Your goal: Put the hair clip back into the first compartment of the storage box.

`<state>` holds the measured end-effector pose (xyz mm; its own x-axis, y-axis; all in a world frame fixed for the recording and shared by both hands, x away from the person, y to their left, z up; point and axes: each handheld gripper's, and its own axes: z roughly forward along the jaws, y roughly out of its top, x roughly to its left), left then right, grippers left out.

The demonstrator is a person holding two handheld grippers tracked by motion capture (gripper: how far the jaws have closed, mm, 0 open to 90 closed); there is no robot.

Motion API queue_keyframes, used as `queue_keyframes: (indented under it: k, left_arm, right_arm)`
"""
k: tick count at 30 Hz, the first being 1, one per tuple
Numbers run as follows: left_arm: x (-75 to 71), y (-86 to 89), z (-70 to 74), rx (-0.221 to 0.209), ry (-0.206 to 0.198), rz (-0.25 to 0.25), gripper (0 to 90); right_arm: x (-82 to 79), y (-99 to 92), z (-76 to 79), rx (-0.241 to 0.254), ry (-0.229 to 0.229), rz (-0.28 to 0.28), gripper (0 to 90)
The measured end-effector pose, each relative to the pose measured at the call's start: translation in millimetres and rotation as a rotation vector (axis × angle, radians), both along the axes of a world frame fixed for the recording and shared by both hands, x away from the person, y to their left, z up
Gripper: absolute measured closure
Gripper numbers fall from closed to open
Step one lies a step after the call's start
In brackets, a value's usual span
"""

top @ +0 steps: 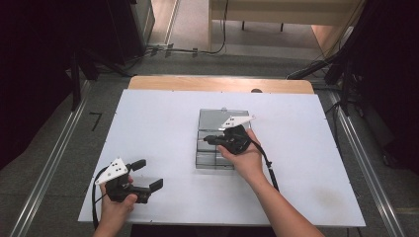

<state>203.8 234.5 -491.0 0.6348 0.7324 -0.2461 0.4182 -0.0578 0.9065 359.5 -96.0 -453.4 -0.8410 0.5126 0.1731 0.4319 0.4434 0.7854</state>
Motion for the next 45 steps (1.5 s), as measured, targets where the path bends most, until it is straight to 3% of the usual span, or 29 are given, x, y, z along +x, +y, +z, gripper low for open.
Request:
queue_keyframes:
  k: [19,28,36,40,45]
  left_arm:
    - [-0.1,0.0,-0.1,0.004,0.001,0.003,0.0]
    - [-0.2,-0.1,0.0,0.005,0.001,0.002,0.0]
    - [-0.4,-0.1,-0.2,0.005,0.002,0.004,0.0]
    - [-0.4,-0.4,-0.3,0.003,0.003,0.004,0.0]
    - [-0.6,-0.4,-0.1,0.006,0.002,0.003,0.0]
  right_arm:
    - [18.9,1.2,-8.4,-0.043,0.028,-0.034,87.9]
    - [19.8,2.9,-12.4,-0.109,0.057,-0.037,87.9]
    - [17.0,4.6,-13.0,-0.136,0.071,-0.012,87.8]
    - [12.2,8.3,-13.1,-0.2,0.071,0.001,87.8]
    - [11.0,7.8,-12.9,-0.213,0.081,-0.002,87.8]
